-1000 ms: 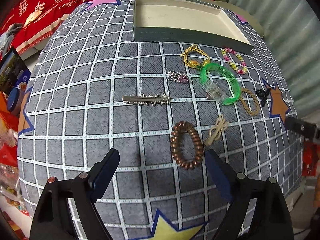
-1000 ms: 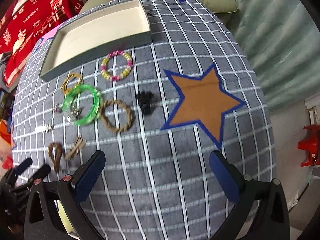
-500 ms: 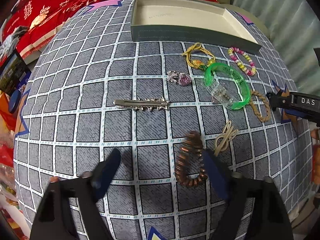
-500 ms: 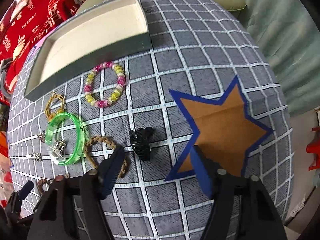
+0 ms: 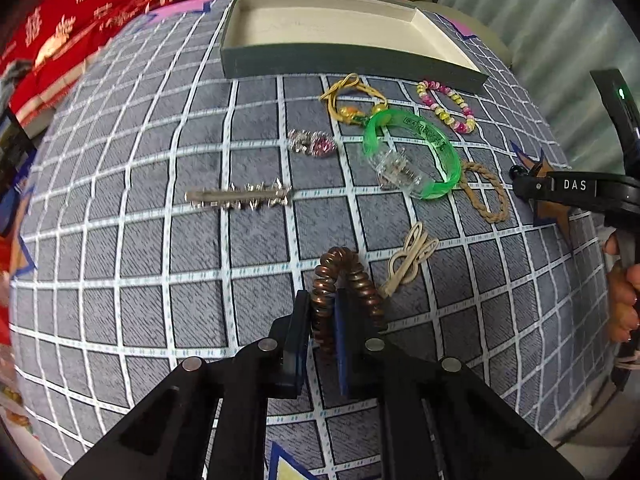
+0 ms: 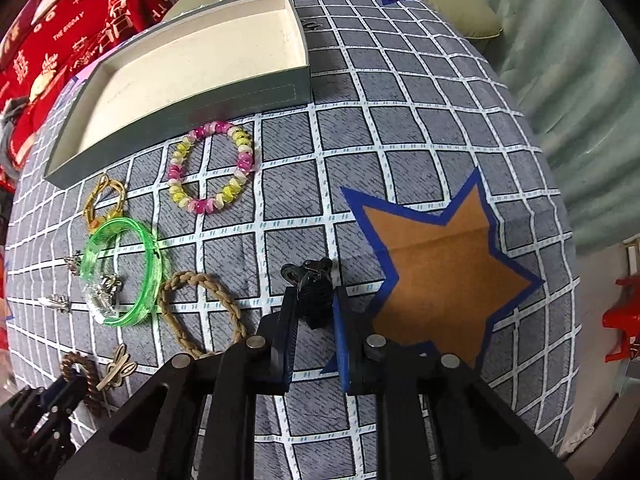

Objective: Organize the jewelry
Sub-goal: 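Carry both items into the white tray and open both tools to release them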

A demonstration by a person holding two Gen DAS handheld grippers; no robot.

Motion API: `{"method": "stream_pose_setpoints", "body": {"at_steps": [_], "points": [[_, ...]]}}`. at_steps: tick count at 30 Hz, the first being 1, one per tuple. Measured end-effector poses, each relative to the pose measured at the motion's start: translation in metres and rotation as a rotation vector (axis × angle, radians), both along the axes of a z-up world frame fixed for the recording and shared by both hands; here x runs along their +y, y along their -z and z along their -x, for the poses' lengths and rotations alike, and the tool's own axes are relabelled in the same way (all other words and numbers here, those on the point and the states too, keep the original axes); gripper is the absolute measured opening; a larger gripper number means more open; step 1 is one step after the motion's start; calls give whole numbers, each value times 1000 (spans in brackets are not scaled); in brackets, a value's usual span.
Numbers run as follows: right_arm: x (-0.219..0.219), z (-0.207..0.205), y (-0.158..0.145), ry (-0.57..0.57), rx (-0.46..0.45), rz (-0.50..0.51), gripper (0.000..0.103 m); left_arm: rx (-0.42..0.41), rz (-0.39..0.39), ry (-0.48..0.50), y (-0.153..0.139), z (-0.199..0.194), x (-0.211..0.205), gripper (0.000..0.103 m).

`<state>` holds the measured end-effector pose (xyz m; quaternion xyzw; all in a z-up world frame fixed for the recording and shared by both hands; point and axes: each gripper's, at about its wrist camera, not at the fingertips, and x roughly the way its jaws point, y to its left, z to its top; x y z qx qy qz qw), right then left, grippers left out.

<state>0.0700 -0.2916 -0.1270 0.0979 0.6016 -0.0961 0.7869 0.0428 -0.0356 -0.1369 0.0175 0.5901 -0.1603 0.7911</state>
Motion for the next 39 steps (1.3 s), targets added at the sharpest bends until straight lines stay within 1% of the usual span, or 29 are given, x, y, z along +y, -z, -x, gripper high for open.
{"method": "stream_pose_setpoints", "body": {"at_steps": [3,9,16,23,28,33,39], "points": [[-3,4,-2,10,4,-40,18,3,31,-16,-6,0,8,21],[-10,17,-12,6,0,-84,18,-6,77,-47,-24,-9,19,21],[-16,2,-39,-17,-34,-115,18,-63,113,-53,-54,-36,16,21],[-23,-46,-63,-52,-82,-143,18,-132,142,-52,-84,-85,5,21],[-22,-90,-71,-96,-108,-142,18,-180,124,-61,-93,-128,-11,21],[-19,-129,-69,-137,-115,-154,18,-203,96,-69,-89,-166,-25,21],[-11,-168,-53,-178,-101,-156,18,-194,65,-88,-69,-203,-43,21]]}}
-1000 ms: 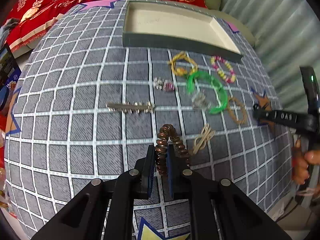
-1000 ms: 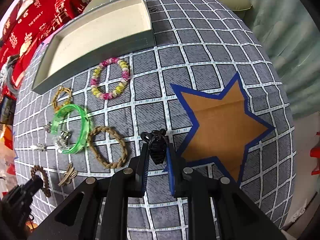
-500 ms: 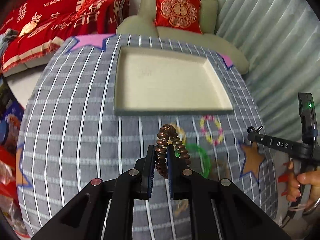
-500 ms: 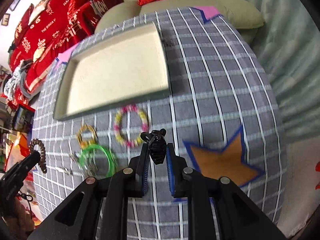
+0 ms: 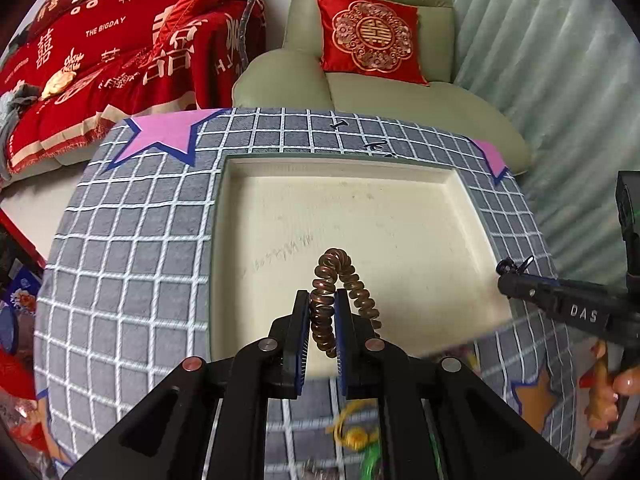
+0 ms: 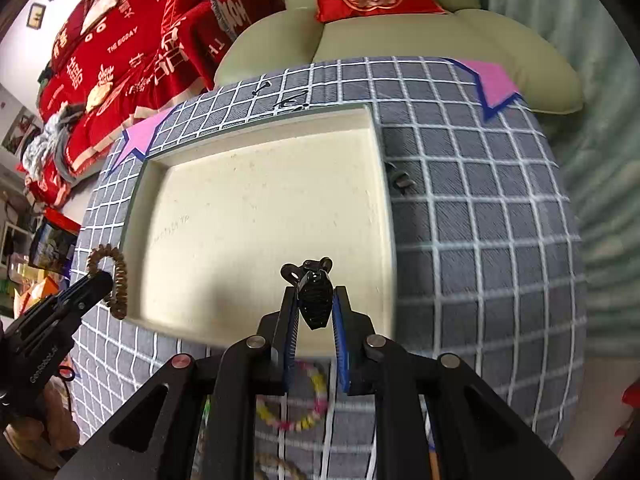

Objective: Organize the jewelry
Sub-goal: 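Carry both items into the white tray and open both tools to release them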

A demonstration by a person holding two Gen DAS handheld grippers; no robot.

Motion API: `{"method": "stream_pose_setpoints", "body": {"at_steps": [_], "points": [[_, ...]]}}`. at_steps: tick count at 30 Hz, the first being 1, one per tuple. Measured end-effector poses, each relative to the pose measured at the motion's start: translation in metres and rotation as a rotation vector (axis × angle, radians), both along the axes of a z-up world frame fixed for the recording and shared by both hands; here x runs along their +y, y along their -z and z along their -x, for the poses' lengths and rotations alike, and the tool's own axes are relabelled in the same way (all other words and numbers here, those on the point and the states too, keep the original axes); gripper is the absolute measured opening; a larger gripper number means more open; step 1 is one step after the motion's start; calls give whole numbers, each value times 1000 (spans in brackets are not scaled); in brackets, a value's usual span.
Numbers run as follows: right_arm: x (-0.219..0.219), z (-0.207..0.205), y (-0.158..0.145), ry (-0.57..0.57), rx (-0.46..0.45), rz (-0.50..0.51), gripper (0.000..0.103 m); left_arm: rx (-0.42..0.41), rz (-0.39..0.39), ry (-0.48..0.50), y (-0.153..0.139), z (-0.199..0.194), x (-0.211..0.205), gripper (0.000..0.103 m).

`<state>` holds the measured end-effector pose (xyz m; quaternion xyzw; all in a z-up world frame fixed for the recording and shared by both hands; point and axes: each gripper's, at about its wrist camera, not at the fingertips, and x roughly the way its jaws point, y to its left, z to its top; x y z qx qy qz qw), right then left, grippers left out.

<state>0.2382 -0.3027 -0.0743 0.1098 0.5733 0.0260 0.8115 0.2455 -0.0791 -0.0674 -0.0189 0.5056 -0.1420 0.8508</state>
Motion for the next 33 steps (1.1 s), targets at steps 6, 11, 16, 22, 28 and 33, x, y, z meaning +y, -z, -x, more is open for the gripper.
{"method": "stream_pose_setpoints", "body": {"at_steps": [6,11,16,22,28,33], "points": [[2,-29,23,-2,33,-6,18,20,-40,-21,22,-27,-15,21],[2,-40,41,-5,56,-2,18,40,-80,-33,38,-38,-23,21],[6,-41,50,-22,61,20,18,64,-118,-46,51,-39,-26,21],[12,-42,50,-63,56,55,19,89,-159,-79,61,-40,-23,22],[17,-42,50,-72,62,37,60,90,-198,-90,61,-37,-23,22],[13,-38,41,-54,48,10,61,85,-199,-85,58,-36,-23,22]]}}
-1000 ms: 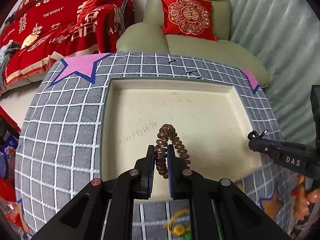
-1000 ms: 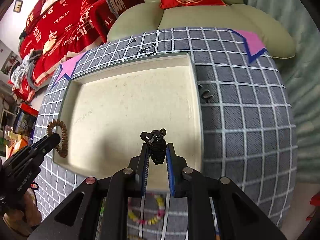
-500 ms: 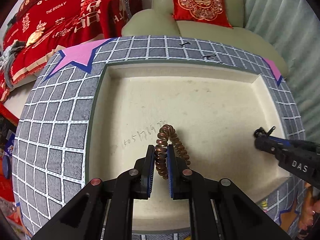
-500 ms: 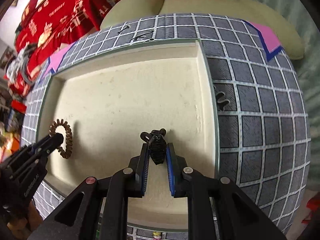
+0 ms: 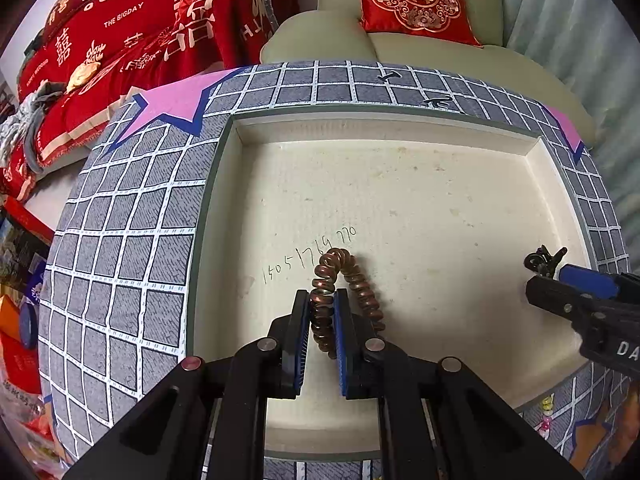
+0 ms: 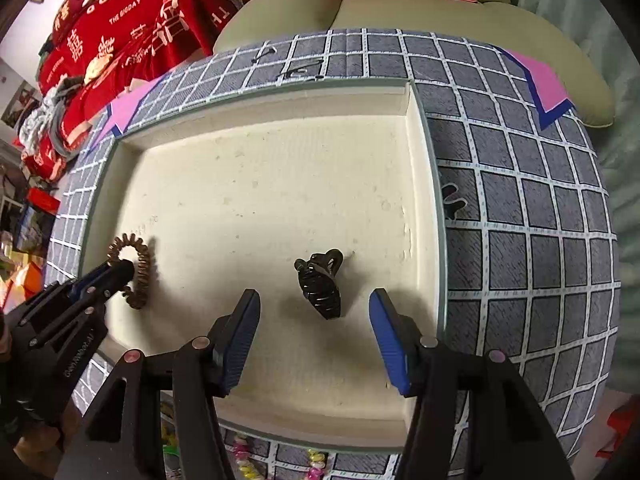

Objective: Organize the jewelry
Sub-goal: 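Carry both items into the white tray and open both tools to release them, then move the left tool to the silver barrette while the right tool moves to the braided bracelet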

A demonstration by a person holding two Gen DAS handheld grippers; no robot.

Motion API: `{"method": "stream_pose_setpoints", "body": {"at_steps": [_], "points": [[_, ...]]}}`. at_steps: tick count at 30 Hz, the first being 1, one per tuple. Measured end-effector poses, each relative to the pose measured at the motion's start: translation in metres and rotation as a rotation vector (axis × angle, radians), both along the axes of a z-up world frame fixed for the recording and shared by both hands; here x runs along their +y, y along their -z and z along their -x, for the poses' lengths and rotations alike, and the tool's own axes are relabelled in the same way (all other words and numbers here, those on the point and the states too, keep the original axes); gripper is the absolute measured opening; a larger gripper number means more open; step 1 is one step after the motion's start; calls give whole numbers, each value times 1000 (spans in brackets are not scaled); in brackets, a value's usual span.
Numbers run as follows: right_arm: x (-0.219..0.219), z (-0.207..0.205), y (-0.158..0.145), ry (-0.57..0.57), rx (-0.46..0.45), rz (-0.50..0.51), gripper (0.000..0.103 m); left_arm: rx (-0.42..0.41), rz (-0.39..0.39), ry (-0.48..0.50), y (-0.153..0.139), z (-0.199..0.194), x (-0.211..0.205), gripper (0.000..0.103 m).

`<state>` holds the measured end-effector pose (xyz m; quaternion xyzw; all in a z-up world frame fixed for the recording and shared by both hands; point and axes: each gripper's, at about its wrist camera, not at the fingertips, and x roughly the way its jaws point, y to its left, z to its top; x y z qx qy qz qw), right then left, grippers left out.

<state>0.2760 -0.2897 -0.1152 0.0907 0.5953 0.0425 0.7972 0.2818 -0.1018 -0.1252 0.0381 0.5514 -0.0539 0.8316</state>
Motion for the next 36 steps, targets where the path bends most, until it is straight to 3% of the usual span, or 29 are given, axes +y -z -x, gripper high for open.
{"method": "stream_pose_setpoints", "body": {"at_steps": [9,10,11,12,14,24,29,36], "points": [[-5,11,-25,21,-38,-17,69,7,4,5,-4,3,-1,22],[-6,12,-27,23,-41,-19,70,6,6,7,-5,4,-1,46],[-6,14,-29,25,-43,-22,71,3,3,5,-7,4,-1,99],[-7,17,-31,28,-44,-26,71,-10,-10,-7,-9,6,-1,103],[-8,22,-34,33,-46,-32,71,-54,-24,-5,-17,12,-2,103],[-14,67,-48,80,-47,-94,87,-88,-14,29,-46,49,6,103],[-19,99,-48,129,-33,-142,88,-64,9,7,-48,83,31,103],[-13,139,-48,150,-44,-135,88,-14,24,-11,-42,132,64,103]]}}
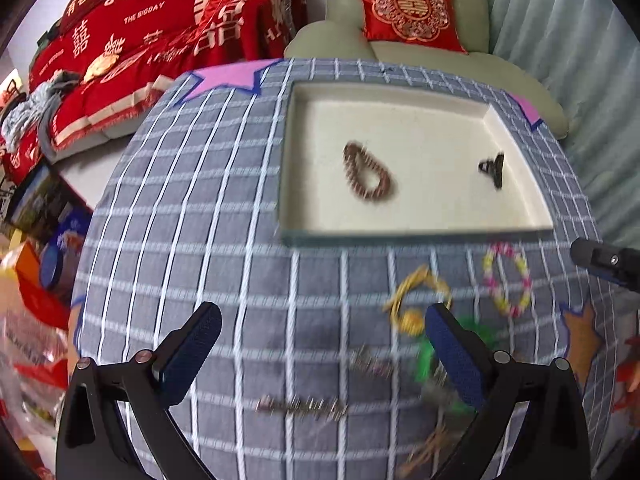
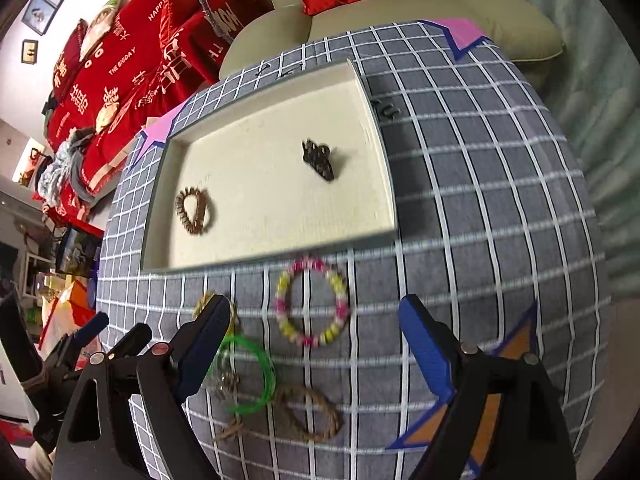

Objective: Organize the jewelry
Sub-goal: 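Move the left tool to the silver barrette while the right tool moves to the braided bracelet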

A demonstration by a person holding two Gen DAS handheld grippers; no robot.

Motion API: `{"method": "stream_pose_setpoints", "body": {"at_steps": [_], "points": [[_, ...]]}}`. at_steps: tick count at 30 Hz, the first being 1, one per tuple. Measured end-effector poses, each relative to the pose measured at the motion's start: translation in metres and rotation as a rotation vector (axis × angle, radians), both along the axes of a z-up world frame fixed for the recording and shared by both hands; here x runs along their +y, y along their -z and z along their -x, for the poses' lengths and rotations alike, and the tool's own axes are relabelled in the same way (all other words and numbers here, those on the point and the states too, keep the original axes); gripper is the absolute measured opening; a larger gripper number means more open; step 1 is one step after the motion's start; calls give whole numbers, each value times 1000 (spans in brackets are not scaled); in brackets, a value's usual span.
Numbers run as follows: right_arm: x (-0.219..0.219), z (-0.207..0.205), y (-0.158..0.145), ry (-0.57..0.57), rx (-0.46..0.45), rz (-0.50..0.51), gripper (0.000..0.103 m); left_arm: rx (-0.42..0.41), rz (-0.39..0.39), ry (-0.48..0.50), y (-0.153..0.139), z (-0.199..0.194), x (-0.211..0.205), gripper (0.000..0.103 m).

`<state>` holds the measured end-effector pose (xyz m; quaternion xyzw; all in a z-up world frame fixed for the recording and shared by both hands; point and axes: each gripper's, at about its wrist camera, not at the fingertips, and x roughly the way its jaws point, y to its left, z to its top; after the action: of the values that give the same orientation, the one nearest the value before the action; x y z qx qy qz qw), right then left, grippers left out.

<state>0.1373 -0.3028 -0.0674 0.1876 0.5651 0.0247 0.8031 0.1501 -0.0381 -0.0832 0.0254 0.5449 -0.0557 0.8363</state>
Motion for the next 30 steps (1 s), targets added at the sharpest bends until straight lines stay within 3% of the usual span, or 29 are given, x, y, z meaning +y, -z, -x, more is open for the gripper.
{"method": "stream_pose_setpoints", "body": {"at_steps": [3,8,20,30], "points": [[4,14,2,11,14,13,88,23,-1,-12,6,18,11,103],[7,38,19,21,110,26,88,45,-38,-10,18,41,27,103],[8,86,50,65,232,96,88,92,-9,-31,40,55,47,103],[20,77,51,11,202,175,88,-10,-77,210,34,46,41,100]]}}
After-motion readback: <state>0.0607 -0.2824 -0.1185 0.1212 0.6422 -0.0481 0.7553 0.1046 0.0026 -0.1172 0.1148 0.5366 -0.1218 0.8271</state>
